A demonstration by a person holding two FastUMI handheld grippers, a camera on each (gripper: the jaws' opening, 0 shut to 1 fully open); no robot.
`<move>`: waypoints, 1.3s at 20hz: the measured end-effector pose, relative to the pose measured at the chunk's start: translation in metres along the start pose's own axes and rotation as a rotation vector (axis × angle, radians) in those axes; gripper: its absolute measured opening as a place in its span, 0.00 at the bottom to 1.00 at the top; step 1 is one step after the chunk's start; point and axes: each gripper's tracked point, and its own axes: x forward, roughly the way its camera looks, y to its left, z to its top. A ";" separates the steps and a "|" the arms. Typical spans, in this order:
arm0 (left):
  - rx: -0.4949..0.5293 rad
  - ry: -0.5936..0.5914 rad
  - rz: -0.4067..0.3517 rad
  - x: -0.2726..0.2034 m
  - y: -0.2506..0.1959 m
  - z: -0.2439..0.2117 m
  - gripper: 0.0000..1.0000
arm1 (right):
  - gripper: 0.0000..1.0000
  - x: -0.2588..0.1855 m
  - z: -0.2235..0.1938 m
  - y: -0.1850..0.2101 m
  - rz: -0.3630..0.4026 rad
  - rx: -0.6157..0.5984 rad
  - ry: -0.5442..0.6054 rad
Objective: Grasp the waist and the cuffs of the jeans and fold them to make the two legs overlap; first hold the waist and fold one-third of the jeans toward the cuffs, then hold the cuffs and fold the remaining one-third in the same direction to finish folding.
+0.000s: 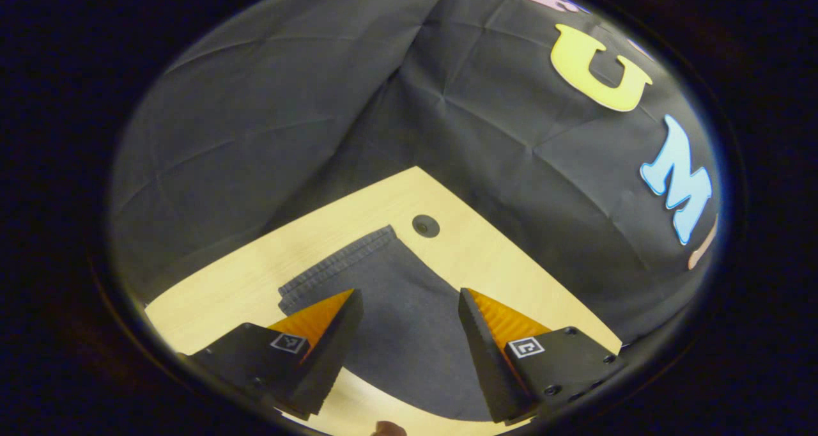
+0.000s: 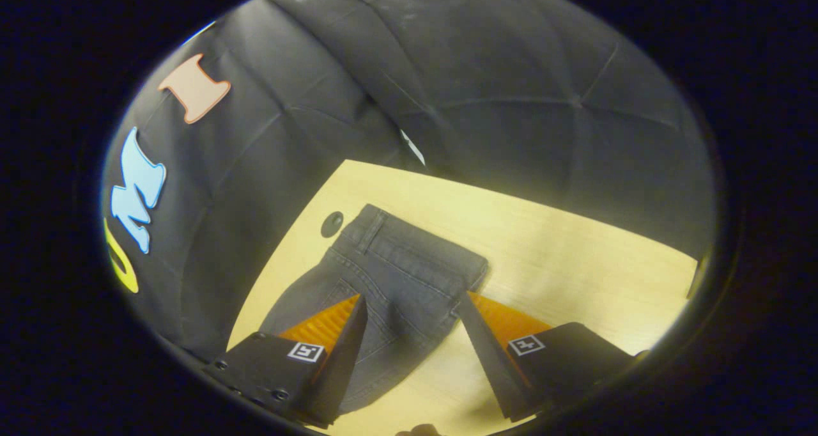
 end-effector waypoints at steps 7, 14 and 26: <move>0.155 -0.131 -0.064 -0.039 -0.026 0.003 0.98 | 0.84 0.011 -0.004 -0.010 -0.117 0.044 -0.046; 0.197 -0.133 -0.125 -0.063 -0.056 -0.014 0.98 | 0.66 0.009 0.000 -0.015 -0.072 0.045 -0.014; 0.260 -0.160 -0.201 -0.133 -0.078 -0.043 0.98 | 0.19 -0.042 0.033 0.012 0.129 0.037 -0.088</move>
